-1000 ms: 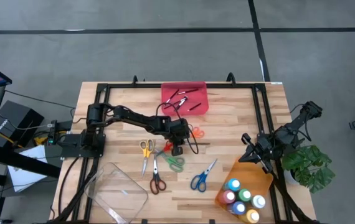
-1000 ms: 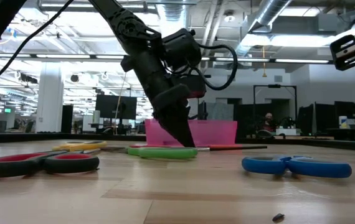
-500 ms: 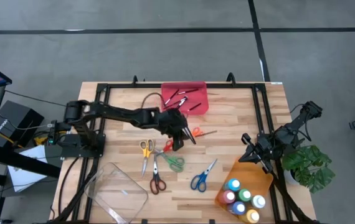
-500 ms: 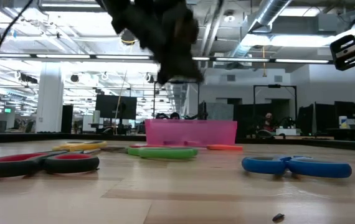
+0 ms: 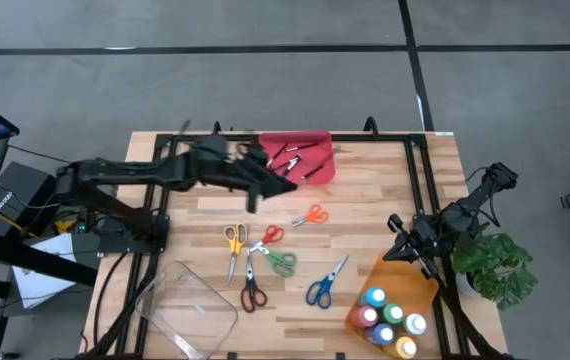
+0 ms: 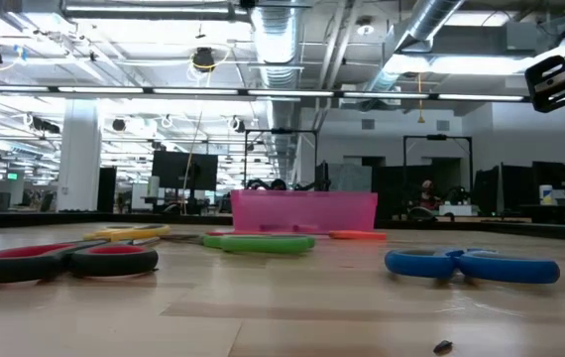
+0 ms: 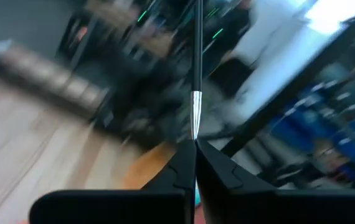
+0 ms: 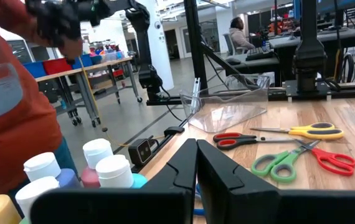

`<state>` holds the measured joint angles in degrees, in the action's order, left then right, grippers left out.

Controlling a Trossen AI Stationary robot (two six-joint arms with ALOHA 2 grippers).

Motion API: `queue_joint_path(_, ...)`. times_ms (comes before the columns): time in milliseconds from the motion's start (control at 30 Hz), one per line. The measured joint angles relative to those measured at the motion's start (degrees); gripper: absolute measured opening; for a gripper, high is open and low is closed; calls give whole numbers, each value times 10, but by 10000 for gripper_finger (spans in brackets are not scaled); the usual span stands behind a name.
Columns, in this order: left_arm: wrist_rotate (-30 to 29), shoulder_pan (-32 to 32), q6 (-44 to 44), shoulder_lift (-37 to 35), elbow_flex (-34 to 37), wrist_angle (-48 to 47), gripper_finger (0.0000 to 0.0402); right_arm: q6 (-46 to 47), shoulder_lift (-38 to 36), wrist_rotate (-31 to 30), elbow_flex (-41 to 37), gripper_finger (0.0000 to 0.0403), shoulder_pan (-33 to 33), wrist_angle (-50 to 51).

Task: Pick & Place Paint Supplies
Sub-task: Put the silver brush into the red bin

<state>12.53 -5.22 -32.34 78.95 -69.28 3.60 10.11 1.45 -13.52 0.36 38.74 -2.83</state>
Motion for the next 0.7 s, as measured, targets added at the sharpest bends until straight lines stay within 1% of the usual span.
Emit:
queue_joint_path(233,0,19,2,-104,-1,94,0,0,0,0,0,8,0,0)
queue_joint_path(367,0,34,3,-154,-1,112,0,0,0,0,0,8,0,0)
queue_joint_path(567,-2,62,7,-194,0,152,0,0,0,0,0,8,0,0)
queue_joint_path(700,-3,79,43,-208,0,190,0,0,0,0,0,8,0,0)
